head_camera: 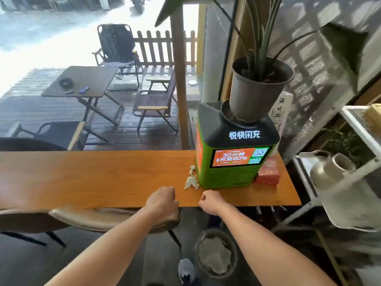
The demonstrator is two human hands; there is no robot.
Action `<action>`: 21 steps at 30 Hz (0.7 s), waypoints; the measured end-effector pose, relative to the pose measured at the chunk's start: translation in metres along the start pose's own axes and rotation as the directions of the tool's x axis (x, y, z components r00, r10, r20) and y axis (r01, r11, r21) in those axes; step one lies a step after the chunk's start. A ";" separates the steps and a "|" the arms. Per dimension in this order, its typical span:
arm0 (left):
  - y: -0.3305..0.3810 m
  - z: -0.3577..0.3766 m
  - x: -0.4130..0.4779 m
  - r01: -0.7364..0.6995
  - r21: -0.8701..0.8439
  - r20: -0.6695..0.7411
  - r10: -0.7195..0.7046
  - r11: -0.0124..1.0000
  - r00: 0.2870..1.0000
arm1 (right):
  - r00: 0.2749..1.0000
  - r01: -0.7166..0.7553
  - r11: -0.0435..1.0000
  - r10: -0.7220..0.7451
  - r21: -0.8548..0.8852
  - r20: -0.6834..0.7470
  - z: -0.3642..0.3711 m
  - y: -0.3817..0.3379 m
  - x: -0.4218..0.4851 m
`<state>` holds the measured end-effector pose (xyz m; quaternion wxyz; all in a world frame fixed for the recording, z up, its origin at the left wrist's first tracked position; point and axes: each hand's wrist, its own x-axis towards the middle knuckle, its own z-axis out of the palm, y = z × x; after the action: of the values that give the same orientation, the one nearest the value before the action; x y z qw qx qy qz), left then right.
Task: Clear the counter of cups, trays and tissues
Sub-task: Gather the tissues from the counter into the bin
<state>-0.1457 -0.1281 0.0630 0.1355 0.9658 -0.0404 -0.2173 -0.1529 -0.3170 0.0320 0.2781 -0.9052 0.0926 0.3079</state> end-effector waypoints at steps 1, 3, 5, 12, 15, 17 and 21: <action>-0.004 0.000 0.009 0.002 0.005 0.019 -0.002 1.000 1.000 | 1.000 -0.017 1.000 0.017 0.016 0.002 0.000 -0.002 0.005; -0.011 0.000 0.027 -0.007 0.024 0.065 0.005 1.000 0.998 | 0.998 -0.061 0.996 0.061 0.066 0.010 0.001 -0.005 0.014; -0.016 0.000 0.046 -0.022 0.050 0.117 0.016 0.999 0.993 | 0.994 -0.106 0.986 0.105 0.132 0.014 0.005 -0.007 0.025; -0.018 0.010 0.114 -0.192 0.130 0.293 0.147 0.973 0.945 | 0.954 -0.271 0.879 0.300 0.392 -0.013 0.028 -0.017 0.054; -0.017 0.013 0.137 -0.308 0.141 0.359 0.241 0.941 0.902 | 0.913 -0.348 0.815 0.407 0.463 -0.029 0.035 -0.025 0.064; -0.019 0.017 0.152 -0.359 0.155 0.406 0.272 0.920 0.872 | 0.878 -0.391 0.775 0.475 0.496 -0.050 0.041 -0.032 0.071; -0.027 0.018 0.190 -0.449 0.185 0.410 0.347 0.874 0.844 | 0.827 -0.412 0.679 0.559 0.608 -0.064 0.053 -0.045 0.094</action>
<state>0.0190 -0.1326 -0.0380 0.0335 0.8877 -0.2957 -0.3513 -0.0897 -0.2499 -0.0398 0.4289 -0.7519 0.4522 0.2149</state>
